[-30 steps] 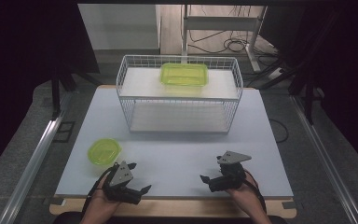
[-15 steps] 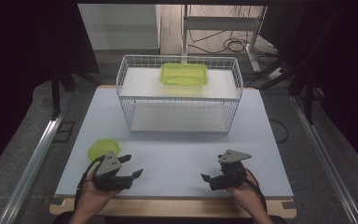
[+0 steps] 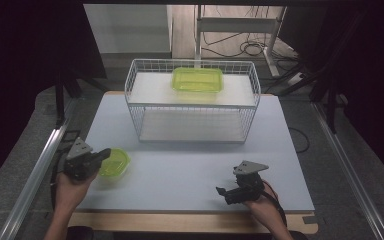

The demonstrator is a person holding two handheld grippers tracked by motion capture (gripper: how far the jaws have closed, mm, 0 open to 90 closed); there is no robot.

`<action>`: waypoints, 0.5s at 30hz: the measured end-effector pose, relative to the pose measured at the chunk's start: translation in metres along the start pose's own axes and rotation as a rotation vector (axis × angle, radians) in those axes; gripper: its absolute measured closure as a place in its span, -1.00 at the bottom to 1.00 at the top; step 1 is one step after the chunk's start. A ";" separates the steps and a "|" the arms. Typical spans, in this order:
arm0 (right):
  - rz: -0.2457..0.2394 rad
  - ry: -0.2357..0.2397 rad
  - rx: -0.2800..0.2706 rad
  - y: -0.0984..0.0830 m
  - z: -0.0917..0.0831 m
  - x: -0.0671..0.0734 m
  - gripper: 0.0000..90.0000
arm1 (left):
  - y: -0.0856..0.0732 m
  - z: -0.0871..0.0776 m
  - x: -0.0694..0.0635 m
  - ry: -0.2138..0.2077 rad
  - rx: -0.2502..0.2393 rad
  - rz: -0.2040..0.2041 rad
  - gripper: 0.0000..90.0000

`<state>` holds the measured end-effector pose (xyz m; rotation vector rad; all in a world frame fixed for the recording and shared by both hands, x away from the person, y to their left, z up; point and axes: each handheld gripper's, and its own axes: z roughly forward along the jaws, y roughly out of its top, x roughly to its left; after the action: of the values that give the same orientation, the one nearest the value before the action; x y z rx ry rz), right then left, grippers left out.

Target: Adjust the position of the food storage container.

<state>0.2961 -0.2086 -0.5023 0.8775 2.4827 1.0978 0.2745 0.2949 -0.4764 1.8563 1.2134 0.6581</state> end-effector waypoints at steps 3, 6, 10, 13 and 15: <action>-0.004 0.003 0.008 0.000 0.001 0.000 -0.89 | -0.009 -0.001 0.014 0.042 -0.002 -0.031 1.00; -0.007 0.007 0.014 -0.001 0.002 0.001 -0.89 | -0.018 0.003 0.026 0.077 0.014 -0.060 1.00; -0.011 0.010 0.022 -0.001 0.003 0.001 -0.89 | -0.026 0.013 0.031 0.102 0.063 -0.055 1.00; -0.015 0.013 0.029 -0.001 0.004 0.002 -0.88 | -0.030 0.020 0.032 0.102 0.087 -0.063 0.99; -0.019 0.015 0.034 -0.001 0.004 0.002 -0.88 | -0.030 0.022 0.032 0.096 0.096 -0.065 0.99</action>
<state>0.2959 -0.2058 -0.5062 0.8567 2.5239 1.0630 0.2895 0.3229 -0.5142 1.8729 1.3832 0.6696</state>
